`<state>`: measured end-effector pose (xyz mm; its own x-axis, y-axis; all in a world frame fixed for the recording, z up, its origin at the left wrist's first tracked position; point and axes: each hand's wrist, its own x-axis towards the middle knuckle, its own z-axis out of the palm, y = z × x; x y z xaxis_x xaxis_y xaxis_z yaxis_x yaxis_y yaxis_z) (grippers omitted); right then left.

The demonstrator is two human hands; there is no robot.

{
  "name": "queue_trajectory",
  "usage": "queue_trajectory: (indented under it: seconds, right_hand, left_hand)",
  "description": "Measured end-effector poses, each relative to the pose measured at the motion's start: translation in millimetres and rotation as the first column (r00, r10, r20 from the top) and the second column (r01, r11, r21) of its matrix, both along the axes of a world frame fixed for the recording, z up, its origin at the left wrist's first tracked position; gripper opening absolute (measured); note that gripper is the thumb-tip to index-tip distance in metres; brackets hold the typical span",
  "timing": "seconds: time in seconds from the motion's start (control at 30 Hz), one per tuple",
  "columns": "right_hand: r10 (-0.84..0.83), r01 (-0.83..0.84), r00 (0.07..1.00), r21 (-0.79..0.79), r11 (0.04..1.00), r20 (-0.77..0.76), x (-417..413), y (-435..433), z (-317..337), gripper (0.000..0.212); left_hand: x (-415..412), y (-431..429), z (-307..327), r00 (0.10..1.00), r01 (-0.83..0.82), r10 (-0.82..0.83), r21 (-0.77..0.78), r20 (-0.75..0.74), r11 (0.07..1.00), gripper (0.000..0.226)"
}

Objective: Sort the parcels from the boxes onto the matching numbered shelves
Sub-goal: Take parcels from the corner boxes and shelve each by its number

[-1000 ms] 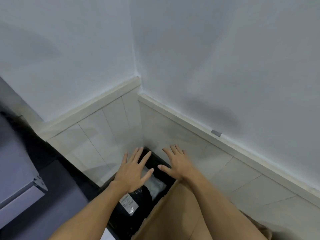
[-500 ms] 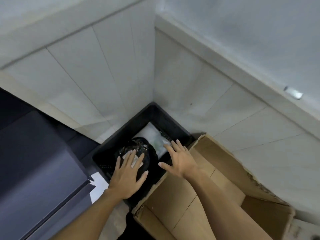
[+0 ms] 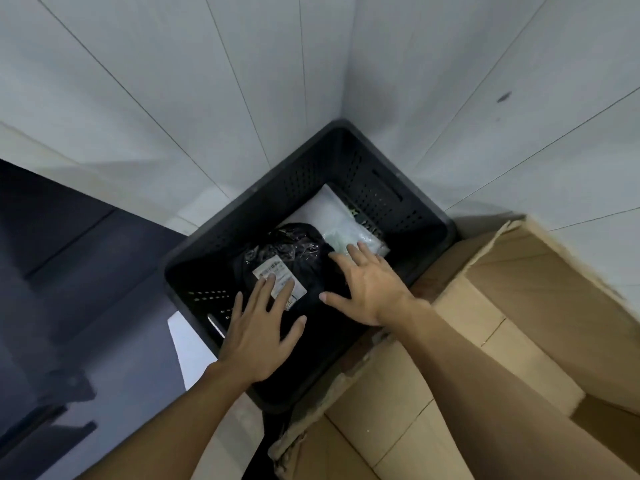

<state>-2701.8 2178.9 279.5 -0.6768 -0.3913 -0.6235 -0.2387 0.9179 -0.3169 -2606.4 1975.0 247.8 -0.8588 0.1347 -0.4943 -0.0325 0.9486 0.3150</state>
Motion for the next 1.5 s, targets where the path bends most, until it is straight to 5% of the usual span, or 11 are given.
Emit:
queue_trajectory:
  seconds: [0.57, 0.83, 1.07, 1.23, 1.5]
  right_hand:
    - [0.119, -0.119, 0.99, -0.008, 0.993, 0.075, -74, -40, -128, 0.088]
    - [0.107, -0.105, 0.982, -0.026, 0.994, 0.153, -87, -57, -182, 0.106]
    - [0.102, -0.122, 0.959, 0.062, 0.991, 0.263, -67, -45, -219, 0.112]
    - [0.065, -0.08, 0.979, 0.07, 0.994, 0.192, -56, -41, -233, 0.111]
    - [-0.114, 0.121, 0.976, -0.024, 0.992, 0.185, -47, -37, -240, 0.108]
  left_hand:
    - [-29, -12, -136, 0.949, -0.278, 0.277, -0.019, 0.15, 0.961, 0.089]
    - [-21, -7, -170, 0.838, -0.496, 0.497, -0.064, 0.224, 0.866, 0.083]
    - [-14, -15, -194, 0.775, -0.612, 0.617, -0.082, 0.14, 0.787, 0.107]
    - [-15, -23, -201, 0.713, -0.684, 0.687, -0.079, 0.138, 0.725, 0.126]
    - [-12, -28, -210, 0.717, -0.682, 0.676, -0.032, 0.168, 0.731, 0.146]
